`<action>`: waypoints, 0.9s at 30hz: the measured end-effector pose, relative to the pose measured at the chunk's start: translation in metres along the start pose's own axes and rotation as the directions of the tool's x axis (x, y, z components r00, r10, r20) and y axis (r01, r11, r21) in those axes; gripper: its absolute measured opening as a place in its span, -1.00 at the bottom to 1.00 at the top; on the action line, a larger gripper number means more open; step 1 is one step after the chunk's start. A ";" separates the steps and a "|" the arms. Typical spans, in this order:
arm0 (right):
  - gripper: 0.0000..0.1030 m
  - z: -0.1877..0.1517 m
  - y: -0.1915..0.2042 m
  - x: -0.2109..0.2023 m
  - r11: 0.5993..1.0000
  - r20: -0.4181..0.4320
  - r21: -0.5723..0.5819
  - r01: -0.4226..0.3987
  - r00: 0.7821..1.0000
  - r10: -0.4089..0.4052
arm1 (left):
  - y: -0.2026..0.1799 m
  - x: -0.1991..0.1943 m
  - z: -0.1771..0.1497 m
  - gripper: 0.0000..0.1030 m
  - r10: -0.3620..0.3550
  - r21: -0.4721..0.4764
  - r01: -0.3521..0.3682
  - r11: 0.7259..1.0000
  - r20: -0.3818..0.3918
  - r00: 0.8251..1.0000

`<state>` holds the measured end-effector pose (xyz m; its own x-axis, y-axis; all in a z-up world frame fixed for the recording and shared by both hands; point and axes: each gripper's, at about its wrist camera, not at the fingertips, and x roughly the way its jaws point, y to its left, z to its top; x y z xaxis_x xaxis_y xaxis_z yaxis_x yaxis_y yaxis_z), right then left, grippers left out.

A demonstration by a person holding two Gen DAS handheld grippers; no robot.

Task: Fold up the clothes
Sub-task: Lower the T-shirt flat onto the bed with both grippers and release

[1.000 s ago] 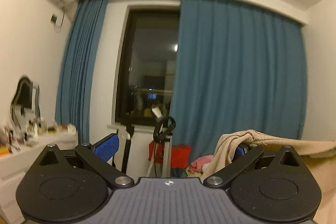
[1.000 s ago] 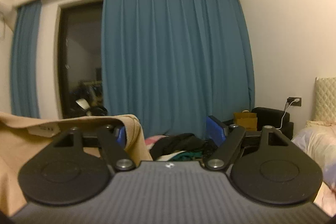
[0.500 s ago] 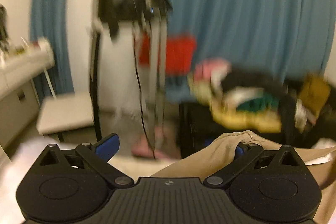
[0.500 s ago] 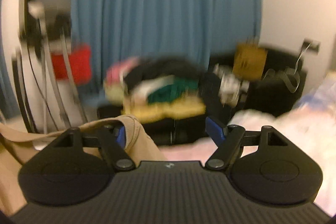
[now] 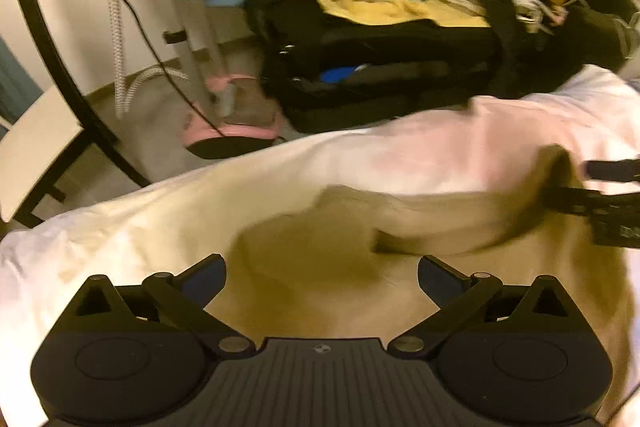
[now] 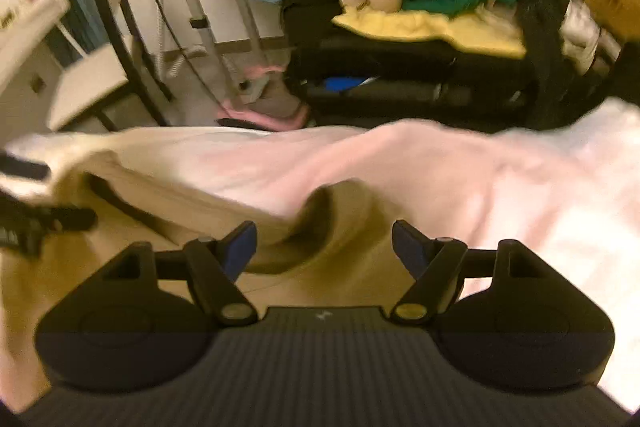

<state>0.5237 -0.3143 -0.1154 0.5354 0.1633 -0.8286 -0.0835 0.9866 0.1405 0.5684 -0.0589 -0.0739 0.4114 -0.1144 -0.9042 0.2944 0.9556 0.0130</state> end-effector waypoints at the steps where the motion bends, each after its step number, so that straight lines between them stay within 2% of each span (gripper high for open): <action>1: 0.47 -0.001 0.001 -0.003 1.000 0.015 0.018 -0.004 1.000 0.004 | -0.004 -0.010 -0.005 0.99 -0.001 0.003 0.001 1.000 0.033 0.999; 4: 0.47 -0.022 0.007 -0.029 0.996 0.129 0.083 -0.025 0.992 0.014 | -0.011 -0.045 -0.031 0.99 -0.014 -0.015 0.017 1.000 0.177 0.984; 9: 0.47 -0.079 0.015 -0.085 0.984 0.293 0.165 -0.066 0.956 0.015 | -0.011 -0.102 -0.092 0.99 -0.056 -0.079 0.090 0.993 0.360 0.931; 12: 0.47 -0.119 0.028 -0.126 0.986 0.386 0.150 -0.068 0.923 0.005 | -0.017 -0.134 -0.133 0.99 -0.008 -0.089 0.050 0.995 0.420 0.907; 15: 0.47 -0.162 0.043 -0.172 0.988 0.476 0.142 -0.064 0.880 -0.011 | -0.023 -0.163 -0.190 0.99 -0.002 -0.103 0.056 0.993 0.465 0.885; 19: 0.47 -0.232 0.062 -0.237 0.983 0.557 0.161 -0.093 0.830 -0.013 | -0.020 -0.195 -0.268 0.99 -0.032 -0.173 0.136 0.975 0.498 0.866; 21: 0.47 -0.272 0.065 -0.266 0.972 0.573 0.201 -0.118 0.820 -0.019 | -0.008 -0.202 -0.299 0.97 -0.052 -0.245 0.197 0.949 0.496 0.867; 23: 0.48 -0.308 0.068 -0.286 0.963 0.579 0.228 -0.146 0.815 -0.014 | 0.010 -0.204 -0.323 0.91 -0.060 -0.334 0.245 0.910 0.478 0.876; 25: 0.49 -0.341 0.072 -0.300 0.960 0.575 0.228 -0.160 0.818 0.000 | 0.031 -0.200 -0.340 0.90 -0.056 -0.428 0.274 0.861 0.457 0.888; 27: 0.49 -0.363 0.075 -0.305 0.963 0.561 0.217 -0.158 0.828 0.010 | 0.054 -0.192 -0.351 0.87 -0.049 -0.519 0.303 0.799 0.446 0.894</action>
<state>0.0486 -0.2877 -0.0490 0.9140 0.1414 -0.3802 0.0170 0.9232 0.3840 0.2020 0.1098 -0.0495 0.7378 -0.2706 -0.6183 -0.0880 0.8697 -0.4856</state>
